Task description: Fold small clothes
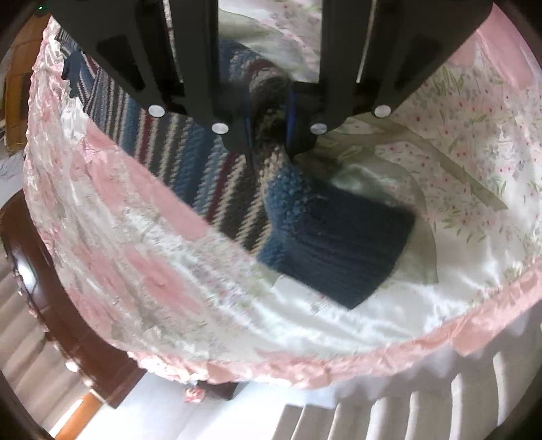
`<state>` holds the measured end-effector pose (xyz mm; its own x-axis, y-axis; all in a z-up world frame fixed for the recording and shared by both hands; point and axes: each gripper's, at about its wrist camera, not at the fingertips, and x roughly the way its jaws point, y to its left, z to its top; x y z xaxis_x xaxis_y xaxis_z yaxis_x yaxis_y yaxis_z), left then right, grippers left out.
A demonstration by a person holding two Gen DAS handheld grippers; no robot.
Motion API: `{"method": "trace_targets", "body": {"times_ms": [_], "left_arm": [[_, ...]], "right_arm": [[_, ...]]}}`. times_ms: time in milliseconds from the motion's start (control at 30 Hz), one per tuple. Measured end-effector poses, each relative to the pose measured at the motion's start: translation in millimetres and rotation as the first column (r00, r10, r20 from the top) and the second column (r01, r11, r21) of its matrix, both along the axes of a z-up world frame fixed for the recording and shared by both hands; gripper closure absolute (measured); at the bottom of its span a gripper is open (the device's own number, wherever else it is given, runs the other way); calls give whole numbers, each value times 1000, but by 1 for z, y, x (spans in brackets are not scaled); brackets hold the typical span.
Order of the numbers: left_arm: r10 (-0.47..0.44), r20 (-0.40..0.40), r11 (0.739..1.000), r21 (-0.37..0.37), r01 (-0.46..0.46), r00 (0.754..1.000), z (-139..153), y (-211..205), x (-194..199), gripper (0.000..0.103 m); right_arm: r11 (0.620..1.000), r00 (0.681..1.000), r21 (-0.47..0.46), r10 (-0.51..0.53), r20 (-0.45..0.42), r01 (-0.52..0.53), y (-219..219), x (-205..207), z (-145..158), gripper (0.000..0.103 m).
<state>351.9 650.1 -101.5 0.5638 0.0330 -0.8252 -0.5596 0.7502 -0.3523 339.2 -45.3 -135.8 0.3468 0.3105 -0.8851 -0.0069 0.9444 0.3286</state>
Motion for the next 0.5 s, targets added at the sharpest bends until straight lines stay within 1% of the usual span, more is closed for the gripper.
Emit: {"method": "trace_targets", "body": {"times_ms": [100,167,267,300,367,500], "left_arm": [[-33,39,999,39,31,999,15,-16,-3,90],[-71,59,995,71,67,996,25,-32,-2,91],[-143,83,983,128,132,986,40,-64,-2,91],[-183,93,975,145,168,979,46,-81,-1,91],[-233,102,964,156,215,967,50,-104,0,91],[-351,125,928,180,327,928,61,-166,3,91]], "right_arm": [[1000,1000,3,-1,8,1,-3,-4,4,48],[1000,1000,5,-3,17,3,-7,-7,7,48],[1000,1000,-3,-7,29,7,-13,-10,10,48],[1000,999,-4,-8,33,9,-15,-11,10,48],[1000,999,5,-15,34,15,-21,-13,11,48],[1000,999,6,-24,44,23,-33,-18,13,48]]}}
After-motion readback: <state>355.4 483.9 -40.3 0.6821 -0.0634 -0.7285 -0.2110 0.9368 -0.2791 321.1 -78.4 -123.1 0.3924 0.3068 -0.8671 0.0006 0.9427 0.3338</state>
